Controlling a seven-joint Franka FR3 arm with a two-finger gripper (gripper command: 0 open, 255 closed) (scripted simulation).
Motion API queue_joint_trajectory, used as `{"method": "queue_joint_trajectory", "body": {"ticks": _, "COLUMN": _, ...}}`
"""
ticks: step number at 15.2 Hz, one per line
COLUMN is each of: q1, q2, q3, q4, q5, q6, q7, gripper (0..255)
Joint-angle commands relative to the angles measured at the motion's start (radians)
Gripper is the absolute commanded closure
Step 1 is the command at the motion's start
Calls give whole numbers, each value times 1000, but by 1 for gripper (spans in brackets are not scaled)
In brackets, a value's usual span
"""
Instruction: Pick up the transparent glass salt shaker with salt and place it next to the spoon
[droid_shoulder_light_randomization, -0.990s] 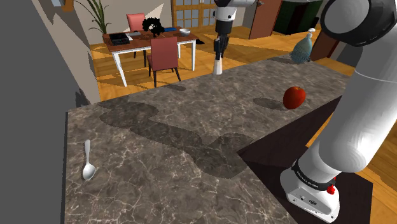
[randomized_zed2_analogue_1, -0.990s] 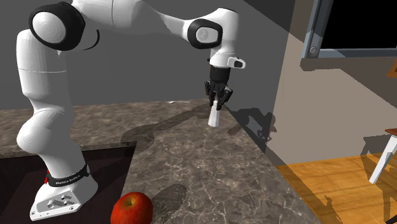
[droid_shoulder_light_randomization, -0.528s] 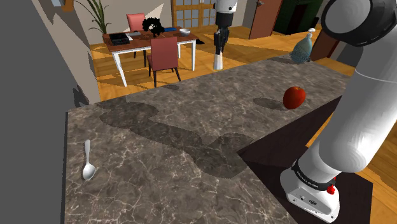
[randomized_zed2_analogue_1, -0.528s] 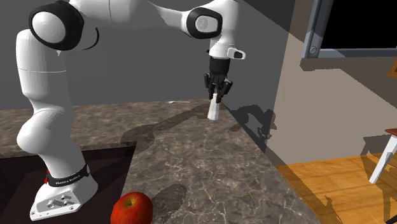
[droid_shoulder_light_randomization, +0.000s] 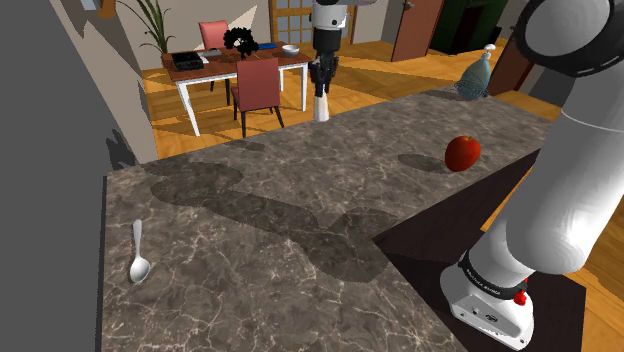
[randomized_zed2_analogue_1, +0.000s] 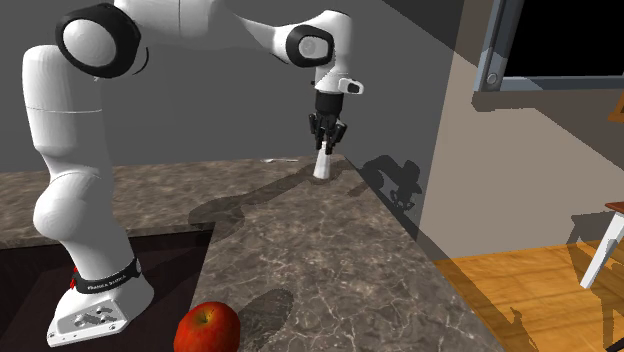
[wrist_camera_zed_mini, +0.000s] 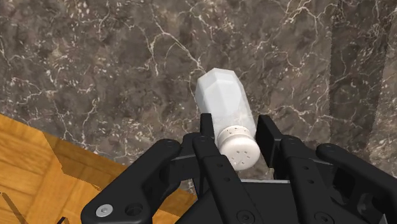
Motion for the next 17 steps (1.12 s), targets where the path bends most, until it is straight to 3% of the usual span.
{"method": "queue_joint_trajectory", "body": {"ticks": 1, "q1": 26, "q2": 0, "q3": 18, "q4": -21, "q5": 0, "q6": 24, "q7": 44, "gripper": 255}}
{"method": "queue_joint_trajectory", "body": {"ticks": 9, "q1": 127, "q2": 50, "q3": 89, "q4": -1, "q5": -1, "q6": 72, "q7": 211, "gripper": 255}}
{"method": "queue_joint_trajectory", "body": {"ticks": 17, "q1": 228, "q2": 160, "q3": 149, "q4": 105, "q5": -8, "q6": 91, "q7": 371, "gripper": 255}}
